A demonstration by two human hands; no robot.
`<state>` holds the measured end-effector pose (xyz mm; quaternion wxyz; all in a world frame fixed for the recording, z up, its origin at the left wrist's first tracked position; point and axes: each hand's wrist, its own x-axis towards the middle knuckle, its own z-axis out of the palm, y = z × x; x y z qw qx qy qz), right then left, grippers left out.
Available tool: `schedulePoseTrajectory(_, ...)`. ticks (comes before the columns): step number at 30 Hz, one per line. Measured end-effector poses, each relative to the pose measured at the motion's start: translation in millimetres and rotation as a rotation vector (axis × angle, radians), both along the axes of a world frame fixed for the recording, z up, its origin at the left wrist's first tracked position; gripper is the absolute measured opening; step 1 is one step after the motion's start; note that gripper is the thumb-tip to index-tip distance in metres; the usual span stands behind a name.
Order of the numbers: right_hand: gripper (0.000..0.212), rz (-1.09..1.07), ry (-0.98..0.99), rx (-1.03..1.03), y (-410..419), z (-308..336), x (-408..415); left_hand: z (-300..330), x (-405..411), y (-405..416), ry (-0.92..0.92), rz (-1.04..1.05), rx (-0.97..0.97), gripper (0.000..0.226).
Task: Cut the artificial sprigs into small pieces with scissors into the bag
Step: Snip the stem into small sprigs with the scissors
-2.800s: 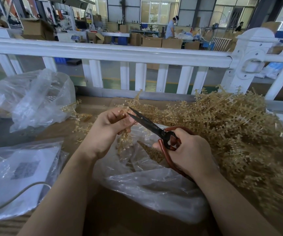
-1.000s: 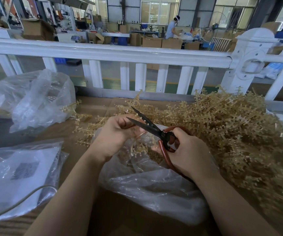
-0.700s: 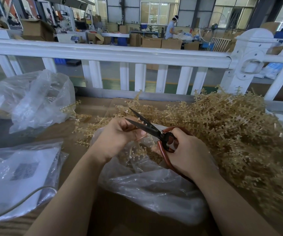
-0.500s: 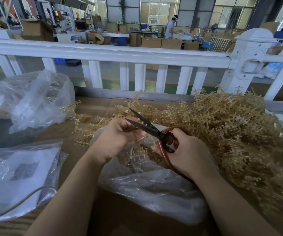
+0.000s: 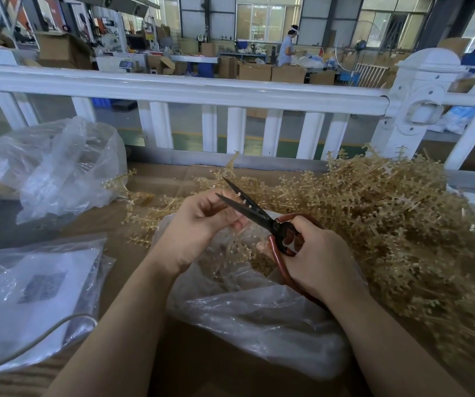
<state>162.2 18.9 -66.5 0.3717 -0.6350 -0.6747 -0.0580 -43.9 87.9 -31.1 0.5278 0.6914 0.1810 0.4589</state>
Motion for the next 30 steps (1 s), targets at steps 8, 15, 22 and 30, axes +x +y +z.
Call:
schedulePoseTrajectory(8, 0.041, -0.015, -0.008, 0.013, -0.2, -3.0, 1.0, -5.3, -1.2, 4.3, 0.002, 0.06, -0.029, 0.017)
schedulePoseTrajectory(15, 0.038, -0.026, -0.026, -0.014, 1.3, -3.2, 2.2, -2.5, 7.3, -3.7, -0.012, 0.004, -0.05, 0.008)
schedulePoseTrajectory(22, 0.048, -0.021, 0.011, -0.03, 1.4, -3.2, 3.2, -0.9, 8.9, -4.8, 0.056, 0.078, -0.043, 0.018)
schedulePoseTrajectory(30, 0.047, -0.023, 0.032, -0.032, 1.0, -2.1, 1.4, -3.9, 10.0, -4.4, 0.053, 0.147, -0.041, 0.012)
